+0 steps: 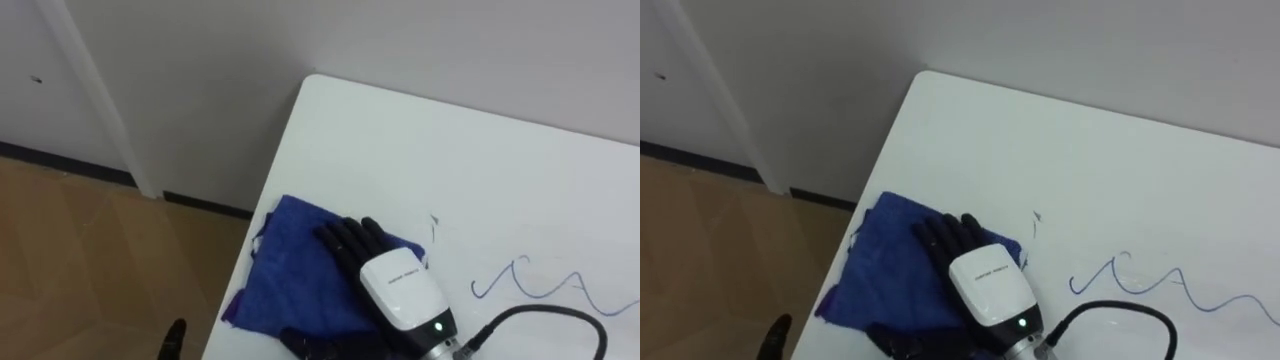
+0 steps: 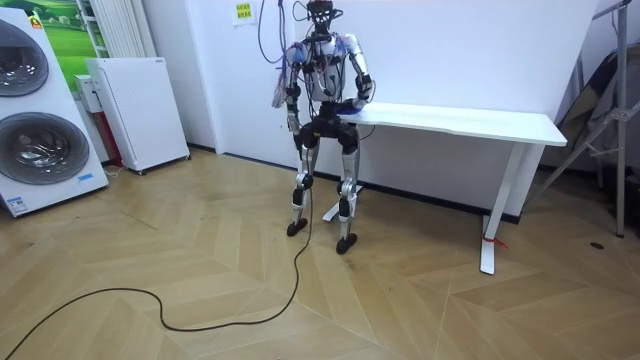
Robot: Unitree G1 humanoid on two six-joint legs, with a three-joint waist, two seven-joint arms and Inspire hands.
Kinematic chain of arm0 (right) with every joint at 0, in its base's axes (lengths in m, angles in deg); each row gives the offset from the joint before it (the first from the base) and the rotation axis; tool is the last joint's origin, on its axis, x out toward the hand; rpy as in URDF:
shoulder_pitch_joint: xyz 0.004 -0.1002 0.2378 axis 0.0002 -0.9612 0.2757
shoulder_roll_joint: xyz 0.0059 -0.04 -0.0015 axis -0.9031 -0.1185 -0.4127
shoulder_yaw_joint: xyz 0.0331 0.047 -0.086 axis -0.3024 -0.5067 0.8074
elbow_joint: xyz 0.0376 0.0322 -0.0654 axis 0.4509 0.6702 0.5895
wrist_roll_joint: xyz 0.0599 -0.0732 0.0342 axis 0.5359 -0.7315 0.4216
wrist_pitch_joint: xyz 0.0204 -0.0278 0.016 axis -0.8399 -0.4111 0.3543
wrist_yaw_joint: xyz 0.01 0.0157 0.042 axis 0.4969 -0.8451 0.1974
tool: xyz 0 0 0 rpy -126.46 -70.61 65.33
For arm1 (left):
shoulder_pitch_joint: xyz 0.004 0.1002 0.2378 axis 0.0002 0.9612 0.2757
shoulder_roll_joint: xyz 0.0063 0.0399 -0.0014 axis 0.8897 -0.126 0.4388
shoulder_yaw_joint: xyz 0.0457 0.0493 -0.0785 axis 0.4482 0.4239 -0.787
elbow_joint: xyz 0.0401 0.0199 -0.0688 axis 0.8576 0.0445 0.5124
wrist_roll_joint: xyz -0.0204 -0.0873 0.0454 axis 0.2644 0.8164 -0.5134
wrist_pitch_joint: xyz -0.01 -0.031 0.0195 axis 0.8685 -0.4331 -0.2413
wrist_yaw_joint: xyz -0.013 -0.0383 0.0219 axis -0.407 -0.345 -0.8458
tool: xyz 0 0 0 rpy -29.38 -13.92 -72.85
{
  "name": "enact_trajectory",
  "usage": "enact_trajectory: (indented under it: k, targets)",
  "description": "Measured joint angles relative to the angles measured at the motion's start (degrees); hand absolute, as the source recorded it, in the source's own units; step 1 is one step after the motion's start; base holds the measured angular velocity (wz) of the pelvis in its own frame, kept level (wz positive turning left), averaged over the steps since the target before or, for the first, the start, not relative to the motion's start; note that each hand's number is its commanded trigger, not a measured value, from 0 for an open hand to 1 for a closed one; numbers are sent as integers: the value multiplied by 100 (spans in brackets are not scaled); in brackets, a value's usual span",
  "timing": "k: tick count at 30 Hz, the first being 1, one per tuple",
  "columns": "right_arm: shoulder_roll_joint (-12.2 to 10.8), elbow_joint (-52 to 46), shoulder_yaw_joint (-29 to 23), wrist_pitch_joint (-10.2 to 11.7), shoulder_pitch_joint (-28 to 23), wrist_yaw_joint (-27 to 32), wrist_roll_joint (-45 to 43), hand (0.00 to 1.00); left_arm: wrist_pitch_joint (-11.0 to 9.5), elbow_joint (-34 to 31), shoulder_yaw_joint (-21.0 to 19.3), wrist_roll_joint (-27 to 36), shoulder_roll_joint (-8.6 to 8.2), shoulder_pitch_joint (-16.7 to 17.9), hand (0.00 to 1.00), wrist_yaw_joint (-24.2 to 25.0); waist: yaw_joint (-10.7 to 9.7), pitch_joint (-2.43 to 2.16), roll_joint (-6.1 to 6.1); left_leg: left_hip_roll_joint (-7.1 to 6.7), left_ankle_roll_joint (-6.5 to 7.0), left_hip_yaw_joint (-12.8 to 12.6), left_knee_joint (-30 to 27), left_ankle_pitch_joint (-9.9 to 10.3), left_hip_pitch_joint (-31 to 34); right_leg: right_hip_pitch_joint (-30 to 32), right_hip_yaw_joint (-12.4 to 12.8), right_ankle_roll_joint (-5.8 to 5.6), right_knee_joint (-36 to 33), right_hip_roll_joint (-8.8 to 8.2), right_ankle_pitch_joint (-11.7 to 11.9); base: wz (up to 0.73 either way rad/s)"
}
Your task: Wipe table
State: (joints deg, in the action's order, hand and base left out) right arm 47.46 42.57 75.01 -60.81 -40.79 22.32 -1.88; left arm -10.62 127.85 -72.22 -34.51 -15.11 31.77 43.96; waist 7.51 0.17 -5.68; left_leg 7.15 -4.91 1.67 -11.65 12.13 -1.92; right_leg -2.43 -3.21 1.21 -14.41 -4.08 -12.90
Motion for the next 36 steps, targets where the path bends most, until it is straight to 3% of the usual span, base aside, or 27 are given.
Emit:
enact_trajectory:
  k: [1, 2, 3, 4, 7, 10, 13, 21, 30, 36]
  targets:
    - [0, 75, 0, 38, 22, 13, 0, 0, 0, -14, 1, -1, 35, -19, 0, -1, -10, -9, -40, -1, -1, 1, 4, 0, 30, -38, -5, 0, 70, 2, 0, 11]
    - [1, 114, -1, 41, 25, 39, 0, 12, 1, -13, 2, -1, 47, -23, 0, -1, -6, -11, -50, 0, -1, 7, 14, -1, 23, -41, -13, 0, 74, 5, 0, 11]
    - [2, 119, -2, 36, 29, 46, 6, 51, 1, -13, 6, -1, 47, -23, 0, -1, -6, -9, -47, 0, -1, 13, 14, -1, 16, -26, -16, 0, 71, 6, 0, 8]
    - [0, 135, -2, 34, 35, 49, 19, 100, 1, -14, 10, -2, 50, -22, 0, -1, 10, -10, -46, -1, -1, 14, 21, -1, 20, -15, -15, 0, 85, 6, 0, 4]
    - [-27, 134, -1, 29, 41, 145, 19, 100, 7, -4, -3, -7, 72, -3, 0, 5, 10, -9, -46, -2, -3, 12, 50, -1, 34, -97, -47, -18, 276, 5, 23, 2]
    - [-65, 123, -15, 14, 117, 306, 93, 100, 6, 16, -4, -6, 70, 14, 0, 78, -2, -9, 3, 12, -16, -33, 40, -9, 18, -168, -248, -260, 317, 3, 155, 6]
    - [-64, 131, -27, -43, 332, 422, 134, 100, 0, 14, -4, -6, 72, -4, 0, 142, -17, -10, 7, 1, -35, -103, 112, -18, 11, -261, -446, -363, 492, -26, 214, 12]
    - [-38, 100, -28, 52, 396, 556, 221, 100, 4, -1, -22, -19, 59, 122, 0, 197, 50, -8, 47, -68, -46, -283, 226, -25, -82, -271, -853, -436, 488, -150, 247, -3]
    - [40, 119, -118, 38, 527, 493, 215, 100, 55, -130, -63, -21, 67, 172, 0, 197, 10, -1, 57, -96, -45, -295, 224, -25, -120, -311, -908, -495, 498, -177, 263, 0]
    - [141, 213, -516, 85, 522, 342, 188, 100, 52, -128, -404, -53, 56, 288, 0, 204, 9, 12, 79, -100, -45, -287, 216, -26, -227, -508, -973, -531, 584, -178, 259, 0]
